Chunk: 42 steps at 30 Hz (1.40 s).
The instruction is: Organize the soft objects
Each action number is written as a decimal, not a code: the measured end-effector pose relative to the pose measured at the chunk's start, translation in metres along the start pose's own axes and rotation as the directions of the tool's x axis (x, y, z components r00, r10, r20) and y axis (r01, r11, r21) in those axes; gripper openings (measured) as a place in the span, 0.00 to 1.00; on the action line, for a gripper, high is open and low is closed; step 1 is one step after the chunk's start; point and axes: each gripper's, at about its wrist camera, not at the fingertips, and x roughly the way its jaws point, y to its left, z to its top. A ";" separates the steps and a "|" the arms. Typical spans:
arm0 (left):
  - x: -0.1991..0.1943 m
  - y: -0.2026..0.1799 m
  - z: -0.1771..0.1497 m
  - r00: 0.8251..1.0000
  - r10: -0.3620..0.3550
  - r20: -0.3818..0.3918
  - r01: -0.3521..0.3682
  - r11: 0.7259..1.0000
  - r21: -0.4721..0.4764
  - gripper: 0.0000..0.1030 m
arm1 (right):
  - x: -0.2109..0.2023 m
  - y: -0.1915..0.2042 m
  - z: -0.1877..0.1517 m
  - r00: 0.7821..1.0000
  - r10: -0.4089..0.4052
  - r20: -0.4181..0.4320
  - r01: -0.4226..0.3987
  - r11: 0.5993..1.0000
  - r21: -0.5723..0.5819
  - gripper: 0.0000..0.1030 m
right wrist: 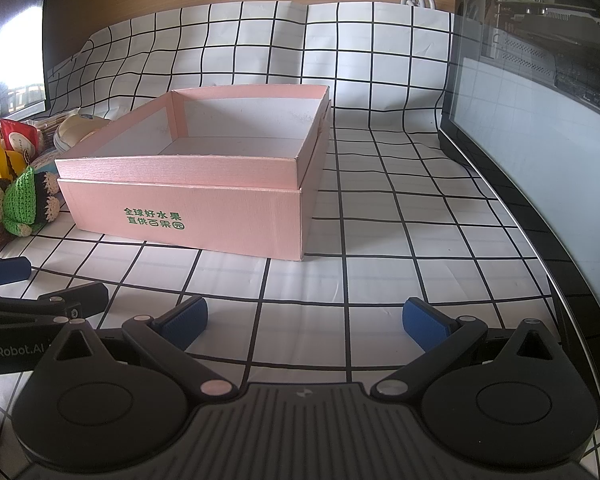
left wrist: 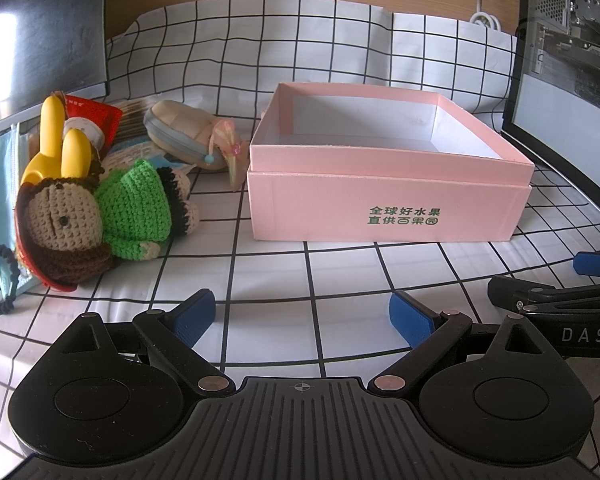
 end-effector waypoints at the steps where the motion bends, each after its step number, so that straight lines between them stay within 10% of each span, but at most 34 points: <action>1: 0.000 0.000 0.000 1.000 0.000 0.000 0.000 1.000 0.000 0.95 | 0.000 0.000 0.000 1.000 0.000 0.000 0.000 1.000 0.000 1.00; 22: -0.010 0.016 0.003 0.999 -0.028 -0.017 0.027 0.999 -0.020 0.89 | 0.004 -0.005 0.009 0.996 0.048 -0.076 -0.050 0.998 -0.029 1.00; 29: -0.069 0.117 0.015 0.998 0.009 0.065 -0.001 0.993 -0.121 0.89 | 0.003 -0.001 0.010 0.992 0.015 -0.124 -0.018 1.000 -0.020 1.00; 34: -0.077 0.210 0.010 0.999 0.019 -0.032 -0.026 0.974 -0.227 0.87 | 0.003 0.008 0.018 0.982 -0.002 -0.188 -0.004 0.999 -0.035 1.00; 42: -0.076 0.290 0.013 0.993 -0.116 -0.003 0.104 0.903 -0.417 0.87 | -0.039 0.147 0.040 0.992 0.115 -0.056 -0.127 0.879 -0.460 0.97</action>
